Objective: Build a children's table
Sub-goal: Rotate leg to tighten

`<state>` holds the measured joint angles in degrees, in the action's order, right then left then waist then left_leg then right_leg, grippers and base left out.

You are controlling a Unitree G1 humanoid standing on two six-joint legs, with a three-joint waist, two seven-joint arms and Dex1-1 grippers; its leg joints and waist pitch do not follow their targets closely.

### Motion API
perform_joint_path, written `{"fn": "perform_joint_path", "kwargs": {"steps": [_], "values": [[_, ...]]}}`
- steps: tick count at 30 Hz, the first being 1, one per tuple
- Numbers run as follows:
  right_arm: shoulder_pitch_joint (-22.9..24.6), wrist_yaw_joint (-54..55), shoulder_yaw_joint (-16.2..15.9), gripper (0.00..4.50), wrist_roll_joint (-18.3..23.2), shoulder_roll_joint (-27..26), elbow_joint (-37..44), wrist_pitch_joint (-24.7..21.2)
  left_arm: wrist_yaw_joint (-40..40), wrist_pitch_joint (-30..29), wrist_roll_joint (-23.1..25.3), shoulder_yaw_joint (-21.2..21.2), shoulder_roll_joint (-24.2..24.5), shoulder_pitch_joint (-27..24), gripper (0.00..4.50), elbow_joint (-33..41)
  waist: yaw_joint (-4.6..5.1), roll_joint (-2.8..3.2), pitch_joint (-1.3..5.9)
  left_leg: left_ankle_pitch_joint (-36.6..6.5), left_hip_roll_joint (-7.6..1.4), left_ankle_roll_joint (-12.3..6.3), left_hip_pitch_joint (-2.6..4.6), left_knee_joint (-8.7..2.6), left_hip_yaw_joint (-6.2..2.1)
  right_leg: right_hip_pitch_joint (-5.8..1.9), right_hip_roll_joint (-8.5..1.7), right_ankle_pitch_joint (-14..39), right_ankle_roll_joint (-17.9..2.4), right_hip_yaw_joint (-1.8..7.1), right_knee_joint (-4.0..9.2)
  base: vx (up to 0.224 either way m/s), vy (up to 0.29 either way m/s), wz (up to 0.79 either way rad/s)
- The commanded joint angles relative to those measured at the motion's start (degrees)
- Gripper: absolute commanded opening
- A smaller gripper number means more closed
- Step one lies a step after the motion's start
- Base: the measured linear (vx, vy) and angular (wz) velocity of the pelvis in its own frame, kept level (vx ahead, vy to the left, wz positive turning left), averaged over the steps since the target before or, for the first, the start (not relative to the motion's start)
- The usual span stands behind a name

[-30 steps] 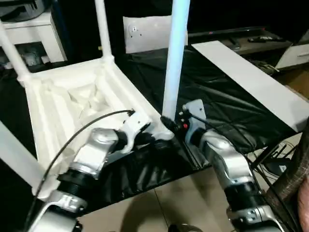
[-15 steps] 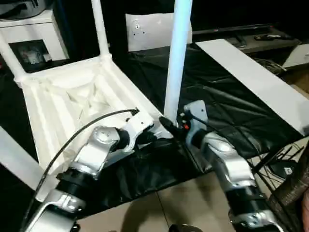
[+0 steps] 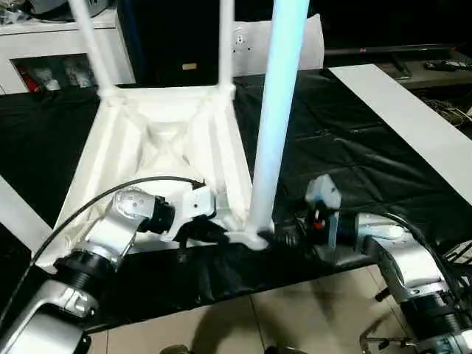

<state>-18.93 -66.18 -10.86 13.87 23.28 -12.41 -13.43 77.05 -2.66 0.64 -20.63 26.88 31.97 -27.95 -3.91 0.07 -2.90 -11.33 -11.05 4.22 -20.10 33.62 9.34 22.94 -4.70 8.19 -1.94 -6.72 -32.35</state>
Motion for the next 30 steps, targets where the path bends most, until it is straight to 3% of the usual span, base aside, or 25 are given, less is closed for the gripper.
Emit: {"fn": "perform_joint_path", "kwargs": {"steps": [1,4,5,8,23,30], "values": [[-1.39,-2.21,-0.58,4.30,0.61,0.60,-0.27,0.32,4.48,2.87,-0.28,-2.94,-0.30,1.49,0.00,0.84,0.14,0.11,3.78,-11.64,-2.40,-3.18,0.38,-3.97,-0.12,-3.25,-4.05,19.27,-9.23,3.38,3.40,0.000,0.000,0.00],[-2.53,-6.39,-1.50,4.30,2.19,1.12,-1.19,-0.49,7.90,4.99,0.07,-4.22,0.15,2.27,0.00,-0.28,-0.22,0.13,3.80,-11.15,-2.54,-3.25,0.43,-3.93,-0.02,-3.15,-4.01,18.68,-9.48,3.37,3.27,0.000,0.000,0.00],[-2.53,-6.39,-1.50,4.03,2.19,1.12,-1.19,-0.49,7.90,4.99,0.07,-4.22,0.15,2.27,0.00,-0.28,-0.52,0.20,3.82,-11.32,-2.69,-3.27,0.59,-3.89,0.07,-2.98,-4.03,18.21,-9.89,3.46,3.14,0.000,0.000,0.00],[-4.62,-10.03,-2.21,3.90,2.84,1.20,-3.47,-1.10,10.68,7.29,0.86,-5.52,0.20,3.21,0.00,-1.39,-0.98,0.01,3.76,-11.60,-2.55,-2.98,0.52,-3.81,0.31,-2.90,-4.06,18.09,-10.46,3.48,2.84,0.000,0.000,0.00],[-7.34,-15.83,-3.63,2.68,3.98,1.02,-6.46,-3.07,12.60,10.93,1.90,-6.61,-0.14,4.96,0.00,-5.37,-1.23,-0.42,3.95,-10.40,-2.56,-2.77,0.18,-3.68,0.23,-3.21,-4.29,19.52,-9.32,3.29,2.81,0.000,0.000,0.00],[-7.51,-16.50,-3.50,2.13,4.57,0.49,-6.50,-4.23,12.38,11.62,2.25,-6.67,0.05,5.30,0.00,-6.81,-1.29,-0.25,3.91,-10.60,-2.57,-2.54,0.25,-3.71,0.21,-3.12,-4.31,20.56,-8.95,3.28,2.90,0.000,0.000,0.00]]}}
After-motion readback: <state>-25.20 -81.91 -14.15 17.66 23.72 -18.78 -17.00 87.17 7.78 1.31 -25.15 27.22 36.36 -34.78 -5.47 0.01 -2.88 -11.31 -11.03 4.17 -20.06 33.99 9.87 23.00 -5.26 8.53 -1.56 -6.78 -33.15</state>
